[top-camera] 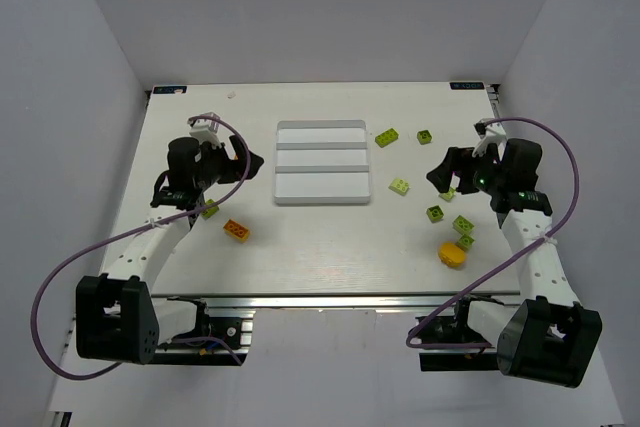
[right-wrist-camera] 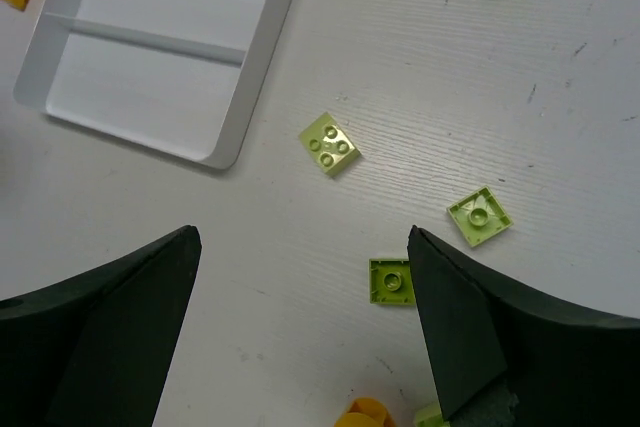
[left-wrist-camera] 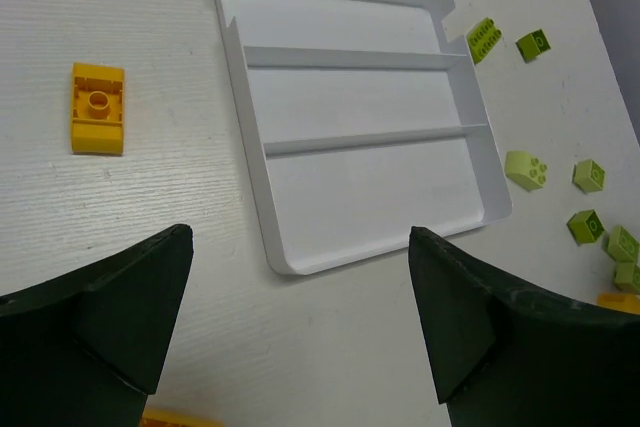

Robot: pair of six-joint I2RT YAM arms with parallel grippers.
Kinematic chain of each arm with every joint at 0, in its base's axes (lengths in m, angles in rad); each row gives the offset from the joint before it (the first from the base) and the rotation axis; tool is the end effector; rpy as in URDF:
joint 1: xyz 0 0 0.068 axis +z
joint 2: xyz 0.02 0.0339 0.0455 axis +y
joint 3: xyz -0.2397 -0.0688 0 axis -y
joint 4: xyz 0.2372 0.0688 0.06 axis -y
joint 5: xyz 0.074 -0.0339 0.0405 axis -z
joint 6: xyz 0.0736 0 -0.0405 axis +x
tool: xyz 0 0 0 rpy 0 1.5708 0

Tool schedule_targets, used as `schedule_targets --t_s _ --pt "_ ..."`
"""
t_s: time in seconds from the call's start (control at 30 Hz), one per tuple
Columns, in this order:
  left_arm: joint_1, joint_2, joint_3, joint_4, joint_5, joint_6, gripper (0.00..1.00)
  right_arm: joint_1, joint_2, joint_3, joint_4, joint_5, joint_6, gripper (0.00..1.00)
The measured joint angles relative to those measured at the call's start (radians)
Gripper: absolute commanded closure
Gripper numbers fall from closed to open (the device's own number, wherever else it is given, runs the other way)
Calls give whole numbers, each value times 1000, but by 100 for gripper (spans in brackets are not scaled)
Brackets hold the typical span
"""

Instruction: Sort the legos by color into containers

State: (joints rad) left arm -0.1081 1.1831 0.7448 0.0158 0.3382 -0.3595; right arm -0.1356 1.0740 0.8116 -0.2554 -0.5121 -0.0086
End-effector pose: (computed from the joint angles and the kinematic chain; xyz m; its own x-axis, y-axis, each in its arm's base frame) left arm 0.2961 -0.0567 0.2303 -0.5232 -0.2770 -0.8059 0.2335 0.8629 -0.4482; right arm 0.2728 -0.0008 0.2523 -0.4878 0.0590 -0.8710 -0.3082 0.9218 0.2351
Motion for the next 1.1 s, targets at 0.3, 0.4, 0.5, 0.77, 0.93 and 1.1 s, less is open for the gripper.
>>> schedule_targets --t_s 0.3,0.4,0.5,0.77,0.93,1.1 --pt "0 36 9 -27 -55 38 27 14 -14 -5 -81 -239 -311 11" --pt "0 49 15 -43 -89 57 71 36 -31 -18 -93 -273 -389 11" --pt "2 119 77 -87 -127 85 73 63 -76 -52 -85 -274 -409 23" --pt "-8 429 353 -207 -294 169 14 111 -143 -62 -63 -209 -383 24" --pt "-9 608 456 -258 -394 235 14 120 -152 -62 -62 -193 -378 20" --pt "-9 721 481 -293 -437 278 17 127 -157 -62 -62 -189 -375 20"
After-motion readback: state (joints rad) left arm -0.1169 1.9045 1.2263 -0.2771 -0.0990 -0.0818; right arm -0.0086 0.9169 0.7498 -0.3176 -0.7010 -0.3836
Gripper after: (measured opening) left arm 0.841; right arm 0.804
